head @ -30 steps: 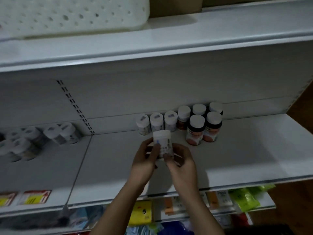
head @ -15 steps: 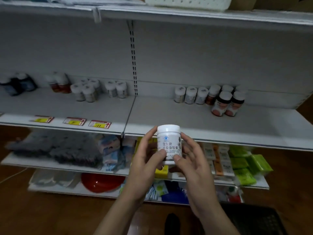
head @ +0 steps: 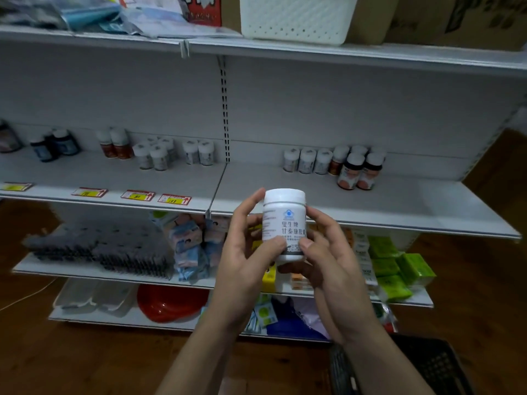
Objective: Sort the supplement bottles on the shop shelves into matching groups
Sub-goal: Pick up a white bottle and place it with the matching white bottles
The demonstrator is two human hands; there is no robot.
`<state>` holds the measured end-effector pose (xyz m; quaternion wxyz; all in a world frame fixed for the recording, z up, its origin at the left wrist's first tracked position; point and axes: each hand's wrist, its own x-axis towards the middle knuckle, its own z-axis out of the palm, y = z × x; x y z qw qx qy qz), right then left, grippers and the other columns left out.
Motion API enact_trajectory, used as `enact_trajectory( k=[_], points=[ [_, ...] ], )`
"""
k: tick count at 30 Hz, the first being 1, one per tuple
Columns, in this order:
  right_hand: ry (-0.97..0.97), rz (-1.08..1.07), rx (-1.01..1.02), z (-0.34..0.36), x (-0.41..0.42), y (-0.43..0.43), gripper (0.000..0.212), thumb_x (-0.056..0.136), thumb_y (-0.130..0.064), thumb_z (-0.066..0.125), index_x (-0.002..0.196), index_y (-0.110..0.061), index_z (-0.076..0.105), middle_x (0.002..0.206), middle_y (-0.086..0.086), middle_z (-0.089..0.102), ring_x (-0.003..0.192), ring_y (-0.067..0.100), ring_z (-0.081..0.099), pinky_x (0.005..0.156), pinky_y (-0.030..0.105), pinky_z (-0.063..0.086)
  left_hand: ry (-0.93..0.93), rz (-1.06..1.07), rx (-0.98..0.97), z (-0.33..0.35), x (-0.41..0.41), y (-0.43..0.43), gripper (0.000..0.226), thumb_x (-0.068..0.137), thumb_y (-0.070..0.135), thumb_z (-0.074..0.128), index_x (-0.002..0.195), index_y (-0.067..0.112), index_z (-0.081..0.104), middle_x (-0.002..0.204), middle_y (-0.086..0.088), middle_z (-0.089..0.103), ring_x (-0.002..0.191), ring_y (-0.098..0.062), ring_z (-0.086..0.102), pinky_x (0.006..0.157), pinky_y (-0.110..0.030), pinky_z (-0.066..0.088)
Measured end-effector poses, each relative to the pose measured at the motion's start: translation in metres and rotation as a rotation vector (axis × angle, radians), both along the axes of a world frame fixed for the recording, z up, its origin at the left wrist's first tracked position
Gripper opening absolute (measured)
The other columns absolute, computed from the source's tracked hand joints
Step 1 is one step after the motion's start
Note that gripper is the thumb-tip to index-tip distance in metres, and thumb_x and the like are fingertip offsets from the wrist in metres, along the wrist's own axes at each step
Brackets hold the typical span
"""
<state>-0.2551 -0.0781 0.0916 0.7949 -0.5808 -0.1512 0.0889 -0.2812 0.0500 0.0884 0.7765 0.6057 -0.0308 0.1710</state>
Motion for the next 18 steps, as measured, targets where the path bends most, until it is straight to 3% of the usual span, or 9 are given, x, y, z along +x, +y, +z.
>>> enact_trajectory(
  k=[6,12,18],
  points=[
    [0.049,-0.017,0.066,0.005,-0.004,-0.043,0.041,0.083,-0.018,0.055,0.124,-0.024,0.057,0.113,0.008,0.071,0.100,0.026,0.069,0.077,0.037,0.056,-0.002,-0.006,0.022,0.007,0.001,-0.048,0.063,0.070,0.025,0.069,0.129,0.043,0.053,0.106,0.000,0.061,0.093,-0.015,0.066,0.071,-0.024,0.054],
    [-0.112,-0.223,-0.078,0.005,-0.005,-0.073,0.047,0.084,-0.009,0.070,0.112,-0.046,0.058,0.107,-0.010,0.070,0.101,0.012,0.068,0.082,0.033,0.057,0.067,-0.086,-0.013,0.004,0.009,-0.083,0.059,0.079,0.016,0.045,0.134,0.038,0.050,0.118,-0.010,0.064,0.104,-0.029,0.065,0.082,-0.039,0.056],
    [-0.153,-0.201,-0.107,0.002,0.004,-0.100,0.051,0.082,-0.012,0.072,0.106,-0.055,0.058,0.106,-0.014,0.069,0.102,0.011,0.067,0.081,0.033,0.058,0.097,-0.047,-0.030,0.001,0.015,-0.112,0.060,0.080,0.017,0.043,0.137,0.035,0.048,0.120,-0.010,0.065,0.105,-0.027,0.066,0.079,-0.033,0.056]
  ],
)
